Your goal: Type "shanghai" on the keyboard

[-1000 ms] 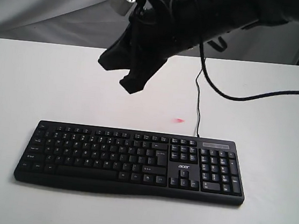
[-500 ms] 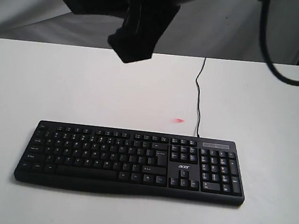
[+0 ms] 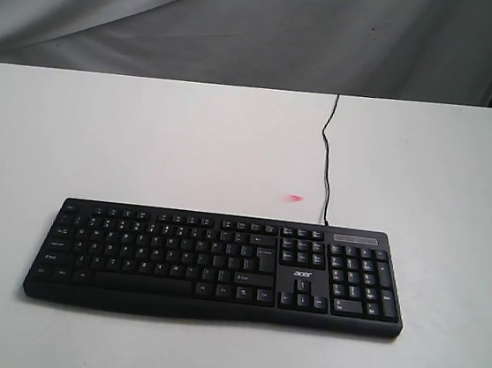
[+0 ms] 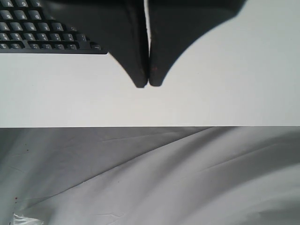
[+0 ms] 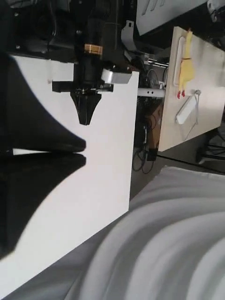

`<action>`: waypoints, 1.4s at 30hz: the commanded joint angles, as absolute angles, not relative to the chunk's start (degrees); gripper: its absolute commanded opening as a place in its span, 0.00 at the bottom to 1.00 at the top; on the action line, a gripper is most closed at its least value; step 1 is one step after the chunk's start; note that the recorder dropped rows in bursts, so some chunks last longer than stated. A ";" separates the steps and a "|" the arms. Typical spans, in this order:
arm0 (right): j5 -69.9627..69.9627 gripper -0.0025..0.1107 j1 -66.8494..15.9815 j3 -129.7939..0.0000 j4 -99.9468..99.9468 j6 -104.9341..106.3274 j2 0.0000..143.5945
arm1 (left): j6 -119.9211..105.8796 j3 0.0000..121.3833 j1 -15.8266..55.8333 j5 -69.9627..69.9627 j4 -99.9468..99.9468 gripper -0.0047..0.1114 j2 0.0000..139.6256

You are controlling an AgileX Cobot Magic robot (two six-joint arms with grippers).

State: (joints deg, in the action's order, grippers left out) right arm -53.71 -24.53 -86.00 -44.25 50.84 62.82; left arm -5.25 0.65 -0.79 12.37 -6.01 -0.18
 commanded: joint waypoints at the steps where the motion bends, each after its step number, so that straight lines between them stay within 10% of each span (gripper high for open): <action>1: -55.04 0.02 -24.65 -85.73 -44.04 49.23 58.10 | -5.18 0.61 -0.56 12.23 -6.24 0.05 0.00; 15: -47.79 0.02 -24.54 -85.73 -29.83 49.09 42.54 | -5.18 0.61 -0.56 12.23 -6.24 0.05 0.00; 22: -48.44 0.02 -17.82 -84.41 -2.39 16.38 28.68 | -5.18 0.61 -0.56 12.23 -6.24 0.05 0.00; 42: -27.45 0.02 -0.70 -36.98 9.64 -4.48 0.00 | -5.18 0.61 -0.56 12.23 -6.24 0.05 0.00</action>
State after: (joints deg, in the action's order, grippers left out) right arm -31.72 -1.80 -42.11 9.12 -1.40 1.33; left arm -5.25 0.65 -0.79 12.37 -6.01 -0.18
